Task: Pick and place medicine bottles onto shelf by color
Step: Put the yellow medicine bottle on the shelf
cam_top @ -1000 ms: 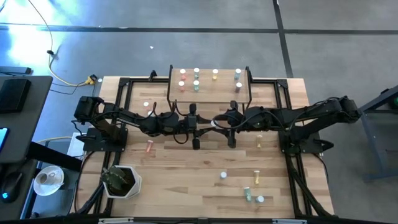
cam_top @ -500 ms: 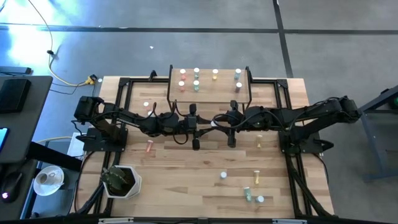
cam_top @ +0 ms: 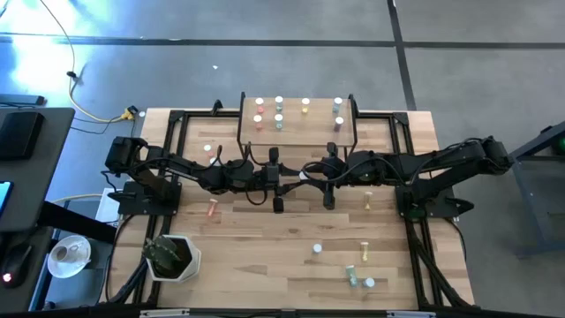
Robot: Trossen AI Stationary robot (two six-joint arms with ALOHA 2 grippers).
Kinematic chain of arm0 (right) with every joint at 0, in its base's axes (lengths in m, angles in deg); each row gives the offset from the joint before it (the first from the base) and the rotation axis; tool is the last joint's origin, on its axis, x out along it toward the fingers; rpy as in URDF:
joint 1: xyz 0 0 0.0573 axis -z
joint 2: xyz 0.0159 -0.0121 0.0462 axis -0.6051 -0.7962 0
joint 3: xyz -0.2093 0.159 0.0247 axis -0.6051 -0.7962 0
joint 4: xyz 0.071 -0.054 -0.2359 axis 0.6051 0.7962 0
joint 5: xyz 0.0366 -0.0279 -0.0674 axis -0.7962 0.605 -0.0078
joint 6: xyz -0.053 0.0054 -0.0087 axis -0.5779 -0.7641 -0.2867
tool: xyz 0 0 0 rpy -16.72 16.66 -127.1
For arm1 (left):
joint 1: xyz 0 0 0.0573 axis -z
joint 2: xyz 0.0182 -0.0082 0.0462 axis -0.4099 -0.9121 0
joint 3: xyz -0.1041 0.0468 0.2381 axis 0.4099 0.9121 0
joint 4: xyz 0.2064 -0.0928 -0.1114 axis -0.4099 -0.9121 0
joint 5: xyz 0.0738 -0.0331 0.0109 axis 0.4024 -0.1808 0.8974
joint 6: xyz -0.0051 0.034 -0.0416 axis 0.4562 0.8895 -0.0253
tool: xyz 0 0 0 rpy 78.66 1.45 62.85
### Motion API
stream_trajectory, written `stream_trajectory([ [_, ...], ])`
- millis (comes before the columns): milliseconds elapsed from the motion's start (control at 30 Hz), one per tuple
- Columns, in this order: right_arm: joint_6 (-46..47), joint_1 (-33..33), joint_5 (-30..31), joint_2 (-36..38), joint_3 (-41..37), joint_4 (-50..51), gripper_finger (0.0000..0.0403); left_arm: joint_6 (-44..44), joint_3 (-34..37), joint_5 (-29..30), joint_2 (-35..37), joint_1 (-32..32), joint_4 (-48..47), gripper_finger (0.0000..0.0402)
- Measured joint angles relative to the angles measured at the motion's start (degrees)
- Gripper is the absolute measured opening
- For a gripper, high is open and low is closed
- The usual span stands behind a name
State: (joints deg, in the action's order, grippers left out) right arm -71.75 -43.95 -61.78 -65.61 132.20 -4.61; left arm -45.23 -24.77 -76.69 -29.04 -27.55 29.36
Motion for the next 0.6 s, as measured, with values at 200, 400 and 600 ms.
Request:
stream_trajectory([
  [200, 0.0, 0.0, 0.2, 0.0, 0.0, 0.1, 0.0109, 0.5, 0.0, 1.3, 0.0, 0.1, -0.1, 0.0145],
  [400, 0.0, 0.0, 2.0, 0.9, 0.0, 0.9, 0.0108, 0.4, 0.0, 4.3, 0.0, 0.1, -0.7, 0.0191],
  [600, 0.0, 0.0, 5.5, 3.0, 0.0, 2.0, 0.0108, 0.4, 0.0, 4.9, 1.0, 0.2, -2.6, 0.0214],
])
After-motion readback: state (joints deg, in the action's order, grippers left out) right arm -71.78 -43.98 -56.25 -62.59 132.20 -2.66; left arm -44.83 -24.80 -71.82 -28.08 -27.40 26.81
